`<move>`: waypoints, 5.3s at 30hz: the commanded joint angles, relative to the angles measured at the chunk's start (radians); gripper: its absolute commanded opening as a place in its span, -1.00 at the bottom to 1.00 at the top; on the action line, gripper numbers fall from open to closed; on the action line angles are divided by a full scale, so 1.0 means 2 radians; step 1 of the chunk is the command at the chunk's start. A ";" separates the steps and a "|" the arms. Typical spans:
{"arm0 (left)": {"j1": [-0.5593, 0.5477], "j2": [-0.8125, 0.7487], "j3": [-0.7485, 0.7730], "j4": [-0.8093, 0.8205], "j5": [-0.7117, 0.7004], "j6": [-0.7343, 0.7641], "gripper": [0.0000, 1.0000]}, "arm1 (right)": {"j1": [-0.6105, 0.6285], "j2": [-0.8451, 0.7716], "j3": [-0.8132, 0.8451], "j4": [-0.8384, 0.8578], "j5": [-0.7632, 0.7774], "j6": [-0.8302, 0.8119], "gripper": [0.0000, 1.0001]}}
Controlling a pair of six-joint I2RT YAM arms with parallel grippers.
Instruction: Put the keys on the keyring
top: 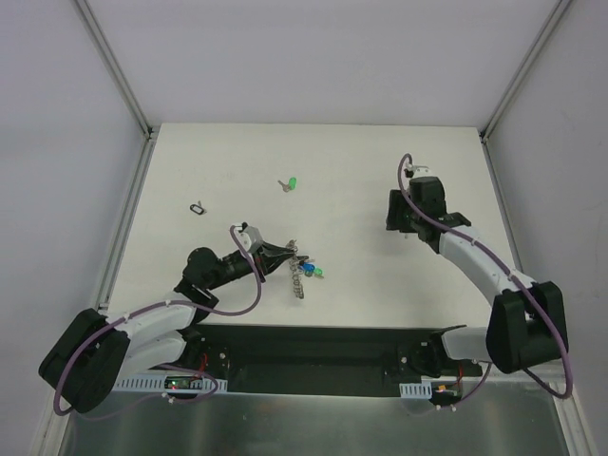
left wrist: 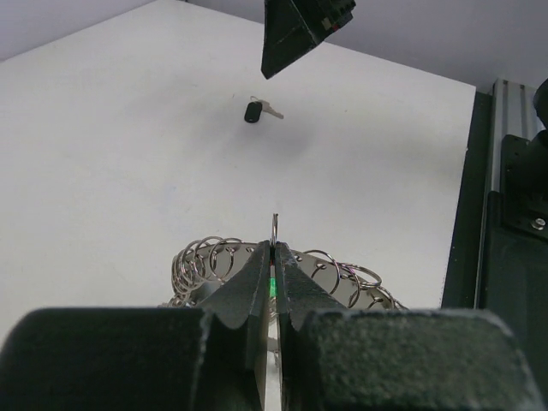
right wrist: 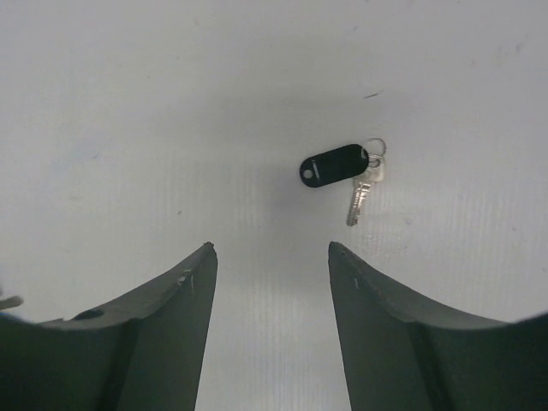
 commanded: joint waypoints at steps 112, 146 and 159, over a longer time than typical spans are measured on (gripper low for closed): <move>0.002 -0.035 0.020 -0.072 -0.021 0.035 -1.00 | 0.036 0.191 0.102 -0.086 -0.239 -0.089 -0.21; 0.002 -0.048 0.019 -0.078 -0.024 0.033 -1.00 | 0.180 0.256 0.184 -0.206 0.129 0.226 -0.44; 0.002 -0.047 0.020 -0.078 -0.024 0.032 -1.00 | 0.182 0.268 0.171 -0.198 0.132 0.227 -0.75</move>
